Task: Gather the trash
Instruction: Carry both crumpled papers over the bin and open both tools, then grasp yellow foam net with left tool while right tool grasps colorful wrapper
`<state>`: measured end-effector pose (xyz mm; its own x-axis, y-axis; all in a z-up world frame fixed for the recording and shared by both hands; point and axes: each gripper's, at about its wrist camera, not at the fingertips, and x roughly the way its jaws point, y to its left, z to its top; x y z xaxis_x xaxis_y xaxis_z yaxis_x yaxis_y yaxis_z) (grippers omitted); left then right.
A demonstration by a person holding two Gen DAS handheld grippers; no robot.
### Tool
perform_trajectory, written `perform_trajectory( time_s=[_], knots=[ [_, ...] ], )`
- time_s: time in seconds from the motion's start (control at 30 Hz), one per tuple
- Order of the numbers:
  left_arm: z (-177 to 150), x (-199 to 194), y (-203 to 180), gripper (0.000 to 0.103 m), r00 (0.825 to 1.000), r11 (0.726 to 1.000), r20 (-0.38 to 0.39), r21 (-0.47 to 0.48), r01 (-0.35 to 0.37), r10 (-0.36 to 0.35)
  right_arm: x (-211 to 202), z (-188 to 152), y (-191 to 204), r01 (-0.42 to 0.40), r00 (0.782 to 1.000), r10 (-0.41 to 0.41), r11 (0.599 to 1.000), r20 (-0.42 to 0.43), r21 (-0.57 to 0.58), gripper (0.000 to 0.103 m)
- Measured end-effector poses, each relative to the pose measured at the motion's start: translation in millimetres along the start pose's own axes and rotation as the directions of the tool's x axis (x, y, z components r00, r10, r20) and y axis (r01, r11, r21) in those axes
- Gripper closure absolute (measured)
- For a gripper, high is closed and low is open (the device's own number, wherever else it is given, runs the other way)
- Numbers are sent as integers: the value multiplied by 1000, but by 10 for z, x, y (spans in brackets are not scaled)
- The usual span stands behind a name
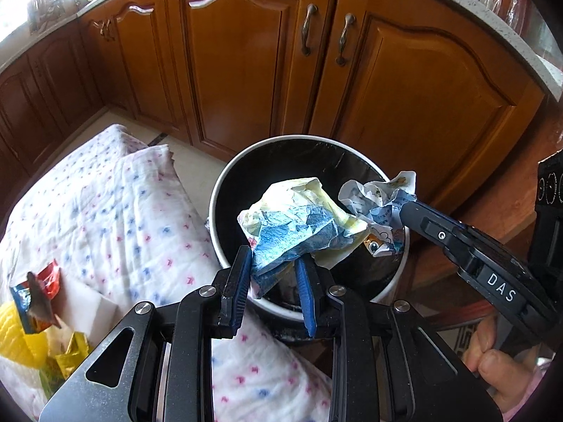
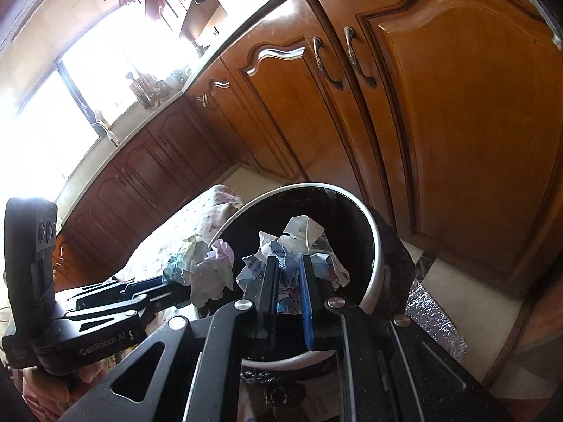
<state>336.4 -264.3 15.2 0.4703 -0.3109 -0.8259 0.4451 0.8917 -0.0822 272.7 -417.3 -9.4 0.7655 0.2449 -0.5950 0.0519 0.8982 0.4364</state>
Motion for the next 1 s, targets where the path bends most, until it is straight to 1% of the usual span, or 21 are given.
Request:
perform_trajectory(
  time_s=[0.07,0.1,0.17,0.23,0.27,0.3,0.4,0.47,0.5,0.53,0.57,0.63,0.73,0.8,0.9,1.0],
  knots=[
    [12,53,-11,78,1000,1000,-13,3,4,-4,34,19,-6,2,1000,-2,1000,-7,5,90],
    [13,86,-23,75,1000,1000,-24,5,7,-6,41,20,-6,-1,1000,1,1000,-9,7,87],
    [7,130,-43,74,999,1000,-41,6,8,-8,70,49,3,0,1000,0,1000,-15,11,85],
    [8,173,-41,72,999,1000,-54,11,7,-7,88,62,-24,-5,1000,5,1000,-25,19,75],
    [6,184,-43,66,998,1000,-59,10,6,-6,91,67,-29,-4,1000,5,1000,-26,20,71],
    [1,183,-36,57,998,1000,-60,5,5,-5,83,65,-28,-3,1000,3,1000,-24,21,65],
    [-4,146,-21,48,999,1000,-49,-5,7,-8,42,51,-23,-9,1000,9,1000,-13,28,63],
    [-21,97,3,48,999,1000,-42,-14,8,-8,-2,32,-19,-17,1000,17,999,-4,33,63],
    [-36,51,26,48,999,1000,-35,-18,8,-9,-36,16,-11,-20,1000,20,999,1,32,59],
    [-51,12,49,48,1000,1000,-30,-23,5,-6,-83,-13,11,-23,1000,23,999,8,29,53],
    [-78,-37,81,47,1000,999,-23,-32,1,-1,-107,-40,29,-29,999,28,999,14,30,49],
    [-152,-141,154,47,1000,999,-7,-54,5,-5,-183,-110,81,-44,999,43,999,30,28,37],
    [-312,-294,313,45,1000,994,16,-108,8,-6,-284,-247,191,-60,997,59,998,48,20,26],
    [-454,-395,416,42,1000,989,30,-151,6,-2,-332,-330,275,-67,996,67,998,56,11,25],
    [-635,-498,567,41,999,981,40,-195,10,-2,-398,-474,384,-81,995,80,997,63,2,23],
    [-862,-657,725,41,998,971,61,-237,-6,21,-433,-623,492,-102,993,102,995,59,6,21]
  ],
)
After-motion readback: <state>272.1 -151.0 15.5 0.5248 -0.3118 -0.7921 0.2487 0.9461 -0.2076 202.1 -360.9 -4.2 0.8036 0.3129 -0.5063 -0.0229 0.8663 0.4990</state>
